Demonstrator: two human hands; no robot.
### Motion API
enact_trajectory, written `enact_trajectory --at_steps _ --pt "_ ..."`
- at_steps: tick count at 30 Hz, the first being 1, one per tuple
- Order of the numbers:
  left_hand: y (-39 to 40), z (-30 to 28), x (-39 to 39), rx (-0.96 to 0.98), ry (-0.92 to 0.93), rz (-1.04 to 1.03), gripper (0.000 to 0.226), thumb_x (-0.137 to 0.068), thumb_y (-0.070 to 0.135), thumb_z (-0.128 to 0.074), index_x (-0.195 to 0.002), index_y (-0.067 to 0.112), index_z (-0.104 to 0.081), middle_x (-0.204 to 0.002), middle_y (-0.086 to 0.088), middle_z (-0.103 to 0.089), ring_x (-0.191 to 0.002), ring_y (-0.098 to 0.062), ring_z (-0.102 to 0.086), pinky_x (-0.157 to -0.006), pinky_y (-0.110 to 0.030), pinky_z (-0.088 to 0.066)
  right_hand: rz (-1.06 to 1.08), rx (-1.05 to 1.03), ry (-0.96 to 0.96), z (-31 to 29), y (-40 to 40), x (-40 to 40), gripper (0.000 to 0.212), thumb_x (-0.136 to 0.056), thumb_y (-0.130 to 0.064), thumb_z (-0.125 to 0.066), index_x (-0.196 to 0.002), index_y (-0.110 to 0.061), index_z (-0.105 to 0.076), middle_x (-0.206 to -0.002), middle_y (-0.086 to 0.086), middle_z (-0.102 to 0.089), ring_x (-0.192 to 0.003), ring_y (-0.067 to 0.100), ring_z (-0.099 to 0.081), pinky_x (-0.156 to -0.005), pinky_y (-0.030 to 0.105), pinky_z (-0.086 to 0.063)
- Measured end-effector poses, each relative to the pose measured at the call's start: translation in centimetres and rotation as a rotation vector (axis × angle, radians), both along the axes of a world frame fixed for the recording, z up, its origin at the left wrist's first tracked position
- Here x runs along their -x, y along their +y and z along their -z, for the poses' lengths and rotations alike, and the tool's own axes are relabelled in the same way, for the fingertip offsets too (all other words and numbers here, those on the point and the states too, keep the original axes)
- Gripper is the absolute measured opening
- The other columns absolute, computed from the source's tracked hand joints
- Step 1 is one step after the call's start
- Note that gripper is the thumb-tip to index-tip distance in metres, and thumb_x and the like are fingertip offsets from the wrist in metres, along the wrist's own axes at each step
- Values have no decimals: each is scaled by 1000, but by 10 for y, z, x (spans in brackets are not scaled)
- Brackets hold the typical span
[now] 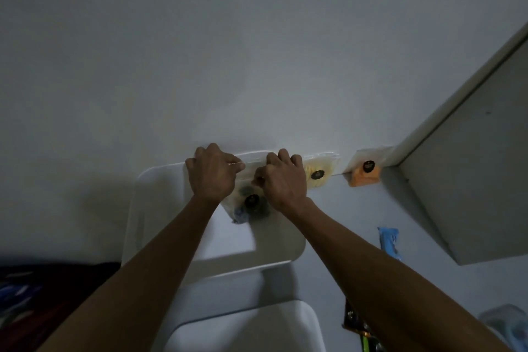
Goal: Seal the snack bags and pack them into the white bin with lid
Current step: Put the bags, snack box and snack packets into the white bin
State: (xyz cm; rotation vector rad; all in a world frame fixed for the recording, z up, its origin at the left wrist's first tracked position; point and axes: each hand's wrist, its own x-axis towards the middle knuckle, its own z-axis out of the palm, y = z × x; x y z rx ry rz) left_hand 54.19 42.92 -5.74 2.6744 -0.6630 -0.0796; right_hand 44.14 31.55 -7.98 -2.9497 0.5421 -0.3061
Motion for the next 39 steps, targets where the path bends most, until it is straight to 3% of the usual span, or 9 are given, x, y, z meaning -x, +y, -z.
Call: enact_trajectory --at_steps 4,11,20,29,39 --pt "-3 10 0 -5 48 -2 14 -88 44 -67 -91 36 -77 -101 -1 -63 -105 -28 -53 -89 -43 -35 10 -4 -35 5 -1 -5 25 -92 -41 -56 -94 -27 -77 -87 -3 -60 -93 21 -45 -75 36 -27" --pt "-1 21 -5 61 88 -35 22 -85 47 -70 -101 34 -76 -104 -2 -66 -105 -28 -58 -89 -43 -36 34 37 22 13 -5 -8 30 -90 -44 -62 -105 -21 -73 -101 2 -66 -101 24 -49 -82 39 -36" --pt "22 -4 8 225 74 -44 38 -82 47 -72 -114 27 -72 -119 -6 -60 -115 -29 -54 -97 -46 -40 101 16 34 -20 -1 12 40 -90 -44 -63 -121 -19 -64 -114 4 -63 -111 25 -47 -87 40 -35" --pt "46 -57 57 355 35 32 38 -81 49 -73 -110 25 -72 -120 -8 -61 -114 -30 -55 -97 -51 -44 257 -112 -33 -83 -4 93 42 -88 -37 -69 -127 -24 -62 -120 4 -62 -119 27 -46 -93 43 -38" --pt "-25 -57 141 318 5 214 38 -85 42 -71 -117 22 -69 -117 -8 -58 -115 -28 -50 -97 -46 -43 455 -149 -26 -94 -101 189 37 -87 -33 -68 -122 -23 -66 -119 5 -62 -116 28 -51 -88 42 -48"
